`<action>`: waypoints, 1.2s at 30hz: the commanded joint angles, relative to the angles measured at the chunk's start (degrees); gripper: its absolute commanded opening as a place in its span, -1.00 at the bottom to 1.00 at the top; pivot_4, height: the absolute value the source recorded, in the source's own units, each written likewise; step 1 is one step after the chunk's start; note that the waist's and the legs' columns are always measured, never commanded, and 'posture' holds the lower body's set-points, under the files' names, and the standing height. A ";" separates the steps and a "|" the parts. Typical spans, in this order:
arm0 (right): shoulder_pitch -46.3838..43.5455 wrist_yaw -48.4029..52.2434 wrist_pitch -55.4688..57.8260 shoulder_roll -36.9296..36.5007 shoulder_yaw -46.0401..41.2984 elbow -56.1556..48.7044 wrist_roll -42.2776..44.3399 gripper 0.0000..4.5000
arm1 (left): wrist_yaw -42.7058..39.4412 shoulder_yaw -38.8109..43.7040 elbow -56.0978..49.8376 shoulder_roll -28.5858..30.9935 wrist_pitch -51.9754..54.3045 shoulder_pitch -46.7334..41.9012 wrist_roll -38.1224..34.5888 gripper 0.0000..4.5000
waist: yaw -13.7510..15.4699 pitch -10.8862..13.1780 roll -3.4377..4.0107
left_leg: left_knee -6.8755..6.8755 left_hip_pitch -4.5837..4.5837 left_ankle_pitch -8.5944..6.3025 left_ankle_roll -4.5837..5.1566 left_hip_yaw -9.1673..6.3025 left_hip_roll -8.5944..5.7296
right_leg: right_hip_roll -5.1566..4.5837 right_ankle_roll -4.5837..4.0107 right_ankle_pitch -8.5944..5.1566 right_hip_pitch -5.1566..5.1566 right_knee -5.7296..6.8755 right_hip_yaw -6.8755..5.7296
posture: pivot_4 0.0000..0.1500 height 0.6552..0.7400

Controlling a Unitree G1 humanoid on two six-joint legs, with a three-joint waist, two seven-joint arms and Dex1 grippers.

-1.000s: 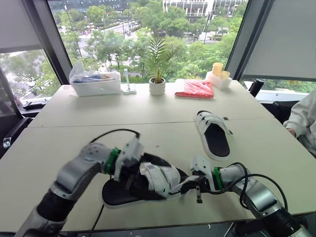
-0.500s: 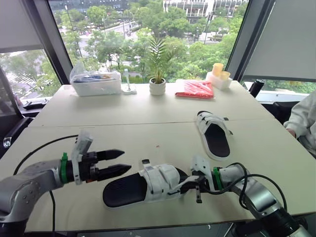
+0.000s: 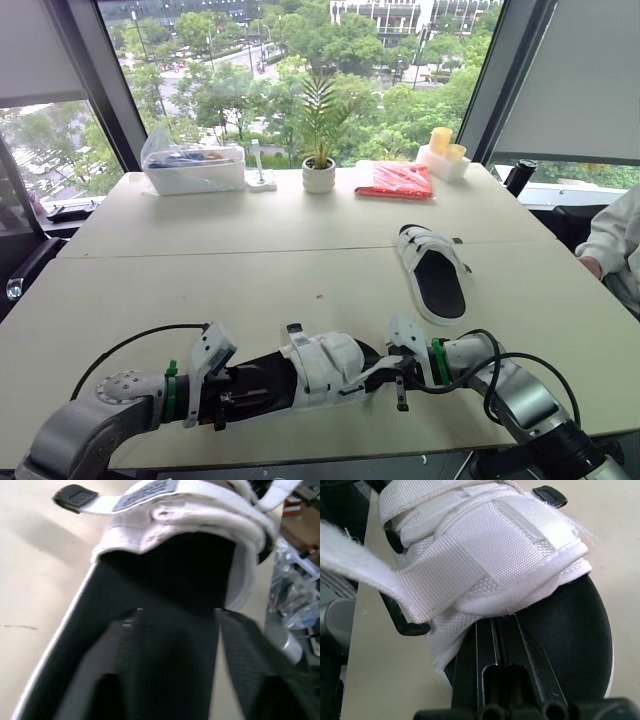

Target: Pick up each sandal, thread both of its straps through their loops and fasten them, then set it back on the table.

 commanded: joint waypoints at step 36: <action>1.06 -7.44 2.19 4.10 -0.18 -2.10 -1.54 -1.00 | -9.78 -3.59 10.56 -6.11 -3.18 -14.51 3.77 -0.98 | -0.55 0.02 0.00 | -0.19 -0.06 0.13 0.16 0.00 -0.04 | 0.02 0.19 0.10 -0.20 0.05 -0.03 | 1.00 1.00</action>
